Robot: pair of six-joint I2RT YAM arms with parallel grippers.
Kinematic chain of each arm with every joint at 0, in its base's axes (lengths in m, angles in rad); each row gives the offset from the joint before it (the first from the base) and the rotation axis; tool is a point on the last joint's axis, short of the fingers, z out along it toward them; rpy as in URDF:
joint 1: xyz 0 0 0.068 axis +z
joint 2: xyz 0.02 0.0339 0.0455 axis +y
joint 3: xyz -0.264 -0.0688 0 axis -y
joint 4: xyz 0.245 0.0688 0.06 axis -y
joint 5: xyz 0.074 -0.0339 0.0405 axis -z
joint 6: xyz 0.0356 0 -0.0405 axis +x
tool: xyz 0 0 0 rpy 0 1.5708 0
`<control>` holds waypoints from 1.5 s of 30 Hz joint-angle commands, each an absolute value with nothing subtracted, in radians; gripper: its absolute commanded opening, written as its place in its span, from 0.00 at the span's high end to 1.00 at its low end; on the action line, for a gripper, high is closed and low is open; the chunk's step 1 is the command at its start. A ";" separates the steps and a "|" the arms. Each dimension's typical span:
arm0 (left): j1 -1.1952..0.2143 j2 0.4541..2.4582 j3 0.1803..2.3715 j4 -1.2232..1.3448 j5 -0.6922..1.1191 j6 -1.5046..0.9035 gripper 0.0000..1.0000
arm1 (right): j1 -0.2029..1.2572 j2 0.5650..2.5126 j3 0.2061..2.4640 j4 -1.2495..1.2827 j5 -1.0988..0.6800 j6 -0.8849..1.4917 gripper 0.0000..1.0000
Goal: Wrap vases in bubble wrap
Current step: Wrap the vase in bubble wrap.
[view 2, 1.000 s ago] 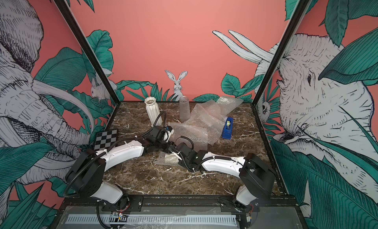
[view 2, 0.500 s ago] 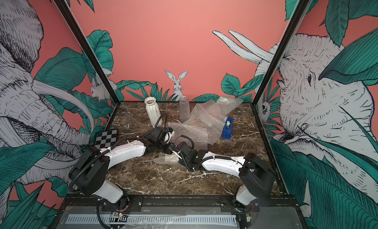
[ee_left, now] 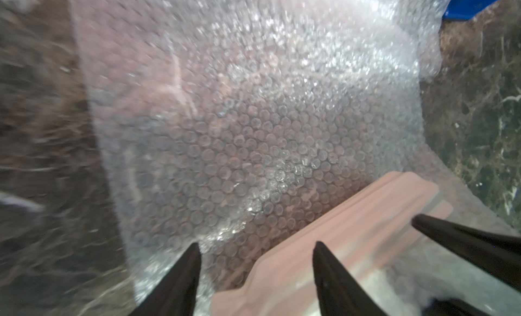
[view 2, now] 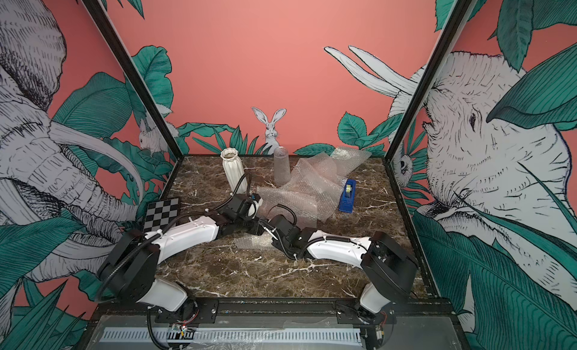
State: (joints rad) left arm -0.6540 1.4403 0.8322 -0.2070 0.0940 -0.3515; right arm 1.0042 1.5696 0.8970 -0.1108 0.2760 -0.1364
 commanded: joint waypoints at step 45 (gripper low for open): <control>-0.766 1.343 0.646 -0.074 -0.108 -0.511 0.32 | 0.927 1.455 0.848 -0.108 0.224 -0.078 0.34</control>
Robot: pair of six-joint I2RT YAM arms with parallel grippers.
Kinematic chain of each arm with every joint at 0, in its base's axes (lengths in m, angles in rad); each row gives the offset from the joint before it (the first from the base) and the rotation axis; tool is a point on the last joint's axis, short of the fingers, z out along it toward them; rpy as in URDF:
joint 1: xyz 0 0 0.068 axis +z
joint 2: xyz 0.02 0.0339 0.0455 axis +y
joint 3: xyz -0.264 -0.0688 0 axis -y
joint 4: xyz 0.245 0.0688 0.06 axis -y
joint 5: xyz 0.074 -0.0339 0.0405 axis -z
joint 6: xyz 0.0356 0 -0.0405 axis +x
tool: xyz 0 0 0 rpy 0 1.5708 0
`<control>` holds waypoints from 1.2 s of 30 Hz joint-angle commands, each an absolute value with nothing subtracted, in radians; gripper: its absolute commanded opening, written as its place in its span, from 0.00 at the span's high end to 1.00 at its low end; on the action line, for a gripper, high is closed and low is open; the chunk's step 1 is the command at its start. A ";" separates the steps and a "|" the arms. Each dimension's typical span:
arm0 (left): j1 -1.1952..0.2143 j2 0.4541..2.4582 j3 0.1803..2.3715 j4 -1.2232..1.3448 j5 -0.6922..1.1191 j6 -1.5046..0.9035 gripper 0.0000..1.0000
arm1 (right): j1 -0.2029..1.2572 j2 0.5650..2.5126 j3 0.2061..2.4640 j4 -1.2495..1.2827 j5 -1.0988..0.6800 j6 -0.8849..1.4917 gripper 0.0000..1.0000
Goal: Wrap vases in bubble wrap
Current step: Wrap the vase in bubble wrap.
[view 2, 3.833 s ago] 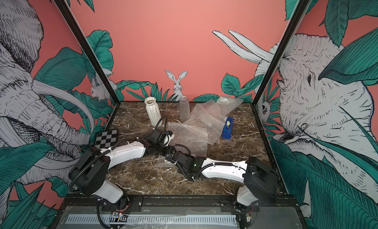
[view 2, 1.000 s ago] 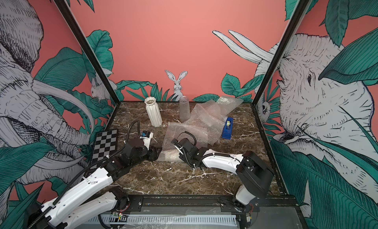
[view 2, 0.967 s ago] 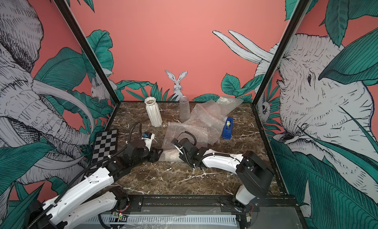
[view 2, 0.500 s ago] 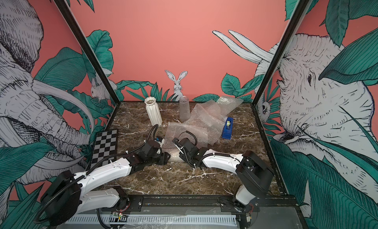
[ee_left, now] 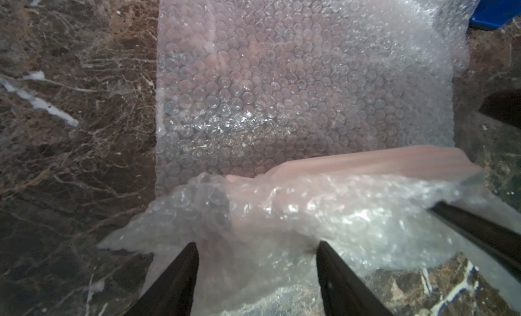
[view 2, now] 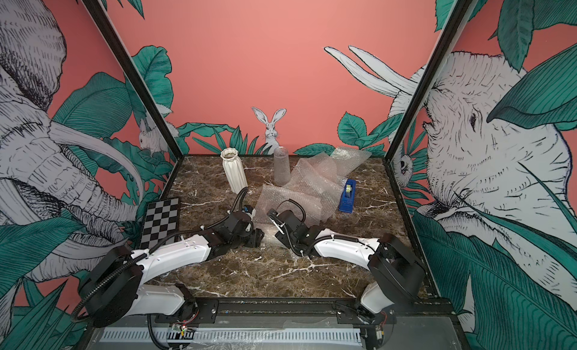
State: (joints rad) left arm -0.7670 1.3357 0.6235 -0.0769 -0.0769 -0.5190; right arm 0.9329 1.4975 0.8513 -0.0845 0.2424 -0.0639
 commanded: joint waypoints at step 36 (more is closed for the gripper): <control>-0.731 1.400 0.686 -0.022 -0.076 -0.483 0.31 | 0.904 1.566 0.926 -0.128 0.027 -0.336 0.05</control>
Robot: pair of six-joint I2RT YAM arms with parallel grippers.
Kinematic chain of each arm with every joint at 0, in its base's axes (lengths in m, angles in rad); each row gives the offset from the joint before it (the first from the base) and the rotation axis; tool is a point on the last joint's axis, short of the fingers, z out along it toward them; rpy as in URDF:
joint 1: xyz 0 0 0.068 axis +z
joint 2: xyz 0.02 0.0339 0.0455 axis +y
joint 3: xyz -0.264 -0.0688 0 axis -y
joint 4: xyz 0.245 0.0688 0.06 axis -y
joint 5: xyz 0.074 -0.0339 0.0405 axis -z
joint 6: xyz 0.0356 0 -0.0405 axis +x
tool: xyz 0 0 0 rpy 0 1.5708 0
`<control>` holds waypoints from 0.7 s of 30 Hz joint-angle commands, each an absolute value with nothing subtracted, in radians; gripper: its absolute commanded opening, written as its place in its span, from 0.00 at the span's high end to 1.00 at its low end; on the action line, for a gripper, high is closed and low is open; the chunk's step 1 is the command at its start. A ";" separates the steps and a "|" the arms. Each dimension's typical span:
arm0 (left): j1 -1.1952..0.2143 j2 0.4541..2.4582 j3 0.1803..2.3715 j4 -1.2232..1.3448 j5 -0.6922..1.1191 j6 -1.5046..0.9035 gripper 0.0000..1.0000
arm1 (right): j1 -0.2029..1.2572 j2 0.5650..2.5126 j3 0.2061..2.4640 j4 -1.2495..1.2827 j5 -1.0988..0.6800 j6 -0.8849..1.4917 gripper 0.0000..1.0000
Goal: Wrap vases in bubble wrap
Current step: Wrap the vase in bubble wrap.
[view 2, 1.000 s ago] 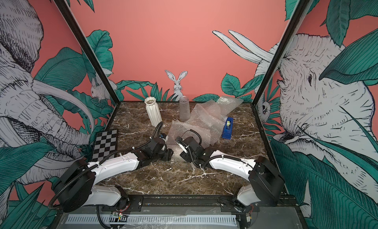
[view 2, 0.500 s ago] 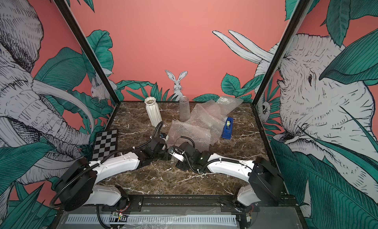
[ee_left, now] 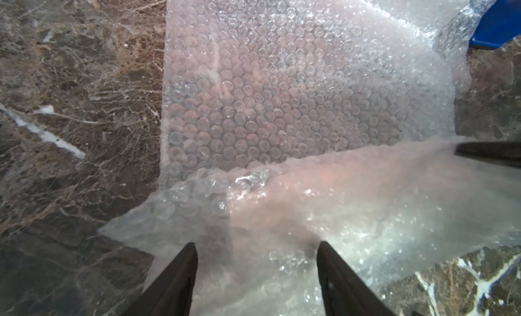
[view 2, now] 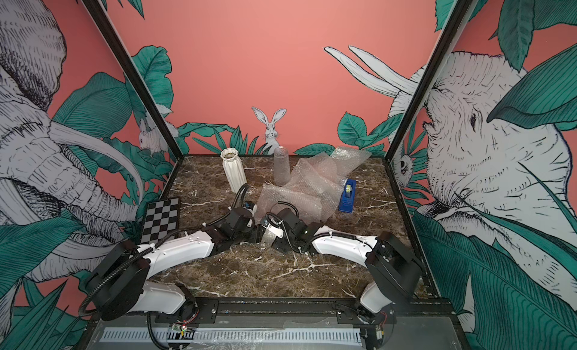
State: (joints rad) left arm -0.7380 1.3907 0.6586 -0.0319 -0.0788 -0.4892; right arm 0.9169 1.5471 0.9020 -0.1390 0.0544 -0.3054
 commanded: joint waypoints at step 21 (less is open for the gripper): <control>-0.677 1.431 0.696 0.002 -0.055 -0.461 0.31 | 0.825 1.711 0.999 -0.299 -0.158 -0.385 0.02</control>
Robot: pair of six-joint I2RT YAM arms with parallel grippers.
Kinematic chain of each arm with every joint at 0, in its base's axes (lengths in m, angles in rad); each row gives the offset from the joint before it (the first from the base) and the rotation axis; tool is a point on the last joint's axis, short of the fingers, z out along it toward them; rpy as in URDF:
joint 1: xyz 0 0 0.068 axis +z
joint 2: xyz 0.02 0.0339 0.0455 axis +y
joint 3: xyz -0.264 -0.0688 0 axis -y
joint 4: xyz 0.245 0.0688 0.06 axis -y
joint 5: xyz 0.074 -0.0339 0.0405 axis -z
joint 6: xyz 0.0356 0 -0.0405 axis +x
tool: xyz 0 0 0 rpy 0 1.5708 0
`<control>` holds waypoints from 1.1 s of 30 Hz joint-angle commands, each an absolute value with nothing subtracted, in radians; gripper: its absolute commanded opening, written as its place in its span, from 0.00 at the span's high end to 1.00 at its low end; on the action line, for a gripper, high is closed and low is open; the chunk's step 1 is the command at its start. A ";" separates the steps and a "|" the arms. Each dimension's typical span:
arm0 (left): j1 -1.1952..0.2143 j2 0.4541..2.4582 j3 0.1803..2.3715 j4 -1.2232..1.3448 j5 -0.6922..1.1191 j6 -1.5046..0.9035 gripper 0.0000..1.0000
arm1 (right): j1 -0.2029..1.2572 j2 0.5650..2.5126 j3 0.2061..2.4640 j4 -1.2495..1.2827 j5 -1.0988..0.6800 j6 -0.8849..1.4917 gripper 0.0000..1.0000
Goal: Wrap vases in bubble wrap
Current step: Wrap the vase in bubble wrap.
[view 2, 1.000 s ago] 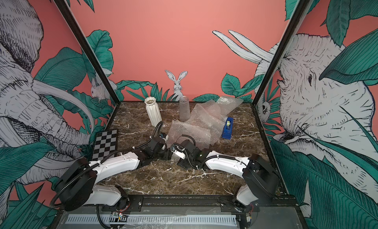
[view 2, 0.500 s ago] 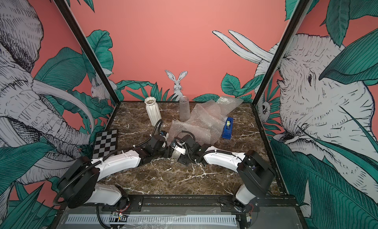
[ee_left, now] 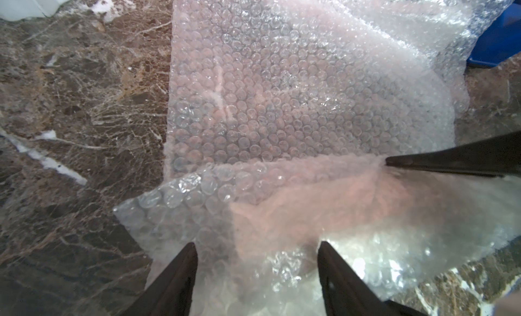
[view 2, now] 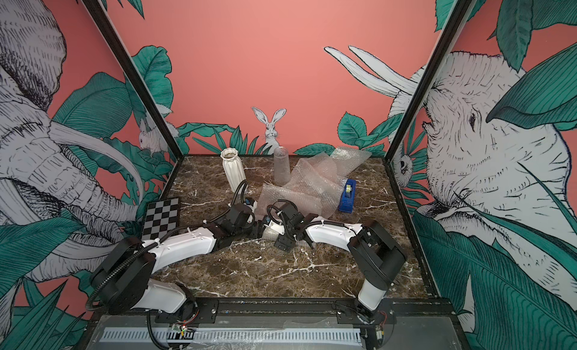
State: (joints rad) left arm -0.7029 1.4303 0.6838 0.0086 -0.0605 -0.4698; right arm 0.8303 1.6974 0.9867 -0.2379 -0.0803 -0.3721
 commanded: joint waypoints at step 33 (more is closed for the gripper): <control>-0.582 1.284 0.658 -0.052 -0.104 -0.493 0.19 | 0.827 1.797 1.086 -0.252 -0.311 0.073 0.57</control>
